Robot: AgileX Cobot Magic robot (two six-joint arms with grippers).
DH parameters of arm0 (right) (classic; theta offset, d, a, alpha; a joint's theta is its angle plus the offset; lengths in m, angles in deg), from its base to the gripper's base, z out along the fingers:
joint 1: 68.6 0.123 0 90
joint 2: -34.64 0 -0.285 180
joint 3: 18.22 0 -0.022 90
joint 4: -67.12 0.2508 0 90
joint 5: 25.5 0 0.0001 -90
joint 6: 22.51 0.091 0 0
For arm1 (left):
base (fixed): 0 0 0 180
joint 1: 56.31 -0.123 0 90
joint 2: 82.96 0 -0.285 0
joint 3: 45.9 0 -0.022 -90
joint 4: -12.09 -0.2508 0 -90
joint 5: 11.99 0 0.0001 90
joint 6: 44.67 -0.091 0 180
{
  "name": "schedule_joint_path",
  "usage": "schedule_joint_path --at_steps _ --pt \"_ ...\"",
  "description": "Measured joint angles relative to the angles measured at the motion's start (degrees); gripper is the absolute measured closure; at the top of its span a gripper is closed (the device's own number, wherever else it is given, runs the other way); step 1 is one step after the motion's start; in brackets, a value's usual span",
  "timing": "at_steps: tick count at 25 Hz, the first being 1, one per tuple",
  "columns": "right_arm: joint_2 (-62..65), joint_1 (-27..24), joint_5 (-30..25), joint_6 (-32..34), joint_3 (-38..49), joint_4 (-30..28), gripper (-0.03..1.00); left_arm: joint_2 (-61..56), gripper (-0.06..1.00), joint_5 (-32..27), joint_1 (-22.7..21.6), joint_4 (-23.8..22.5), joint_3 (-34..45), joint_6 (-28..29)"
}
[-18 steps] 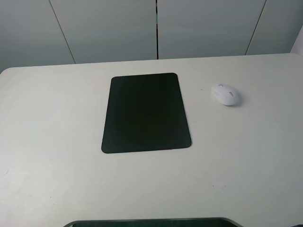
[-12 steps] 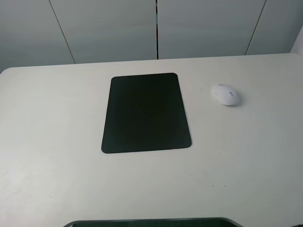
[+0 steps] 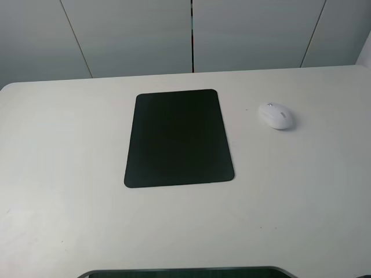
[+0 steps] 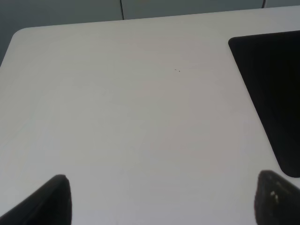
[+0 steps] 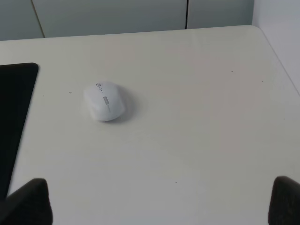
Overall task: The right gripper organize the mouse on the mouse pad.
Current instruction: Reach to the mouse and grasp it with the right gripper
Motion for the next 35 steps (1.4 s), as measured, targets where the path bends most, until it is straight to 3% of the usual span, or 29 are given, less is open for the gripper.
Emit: schedule_joint_path --at_steps 5,19,27,35 --pt "-3.96 0.0 1.21 -0.67 -0.11 1.2 0.27 0.0 0.2 0.0 0.0 0.0 0.0 0.0" --pt "-45.42 0.13 11.22 -10.08 -9.92 6.12 0.27 0.0 0.2 0.0 0.0 -0.11 0.0 -0.41" --pt "-65.76 6.39 16.19 -11.92 -17.65 5.93 0.27 0.0 0.2 0.0 0.0 -0.11 0.0 0.0" --pt "-87.11 9.11 17.12 -14.38 -28.71 5.79 0.27 0.0 0.2 0.0 0.0 -0.11 0.0 0.0"
